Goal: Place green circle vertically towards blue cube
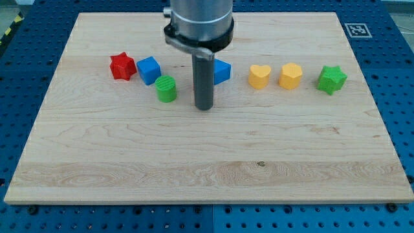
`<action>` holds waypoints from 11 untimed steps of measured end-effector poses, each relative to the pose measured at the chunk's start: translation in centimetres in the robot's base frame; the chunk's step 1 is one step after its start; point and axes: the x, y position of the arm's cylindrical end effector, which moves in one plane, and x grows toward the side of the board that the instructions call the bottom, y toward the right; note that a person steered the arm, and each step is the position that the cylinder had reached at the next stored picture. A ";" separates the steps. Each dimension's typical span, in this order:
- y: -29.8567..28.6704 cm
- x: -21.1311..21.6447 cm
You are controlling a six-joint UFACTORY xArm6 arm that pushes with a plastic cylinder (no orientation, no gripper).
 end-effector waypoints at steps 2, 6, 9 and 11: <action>-0.8 -4.3; -3.5 2.2; -4.9 -4.7; -7.5 -3.9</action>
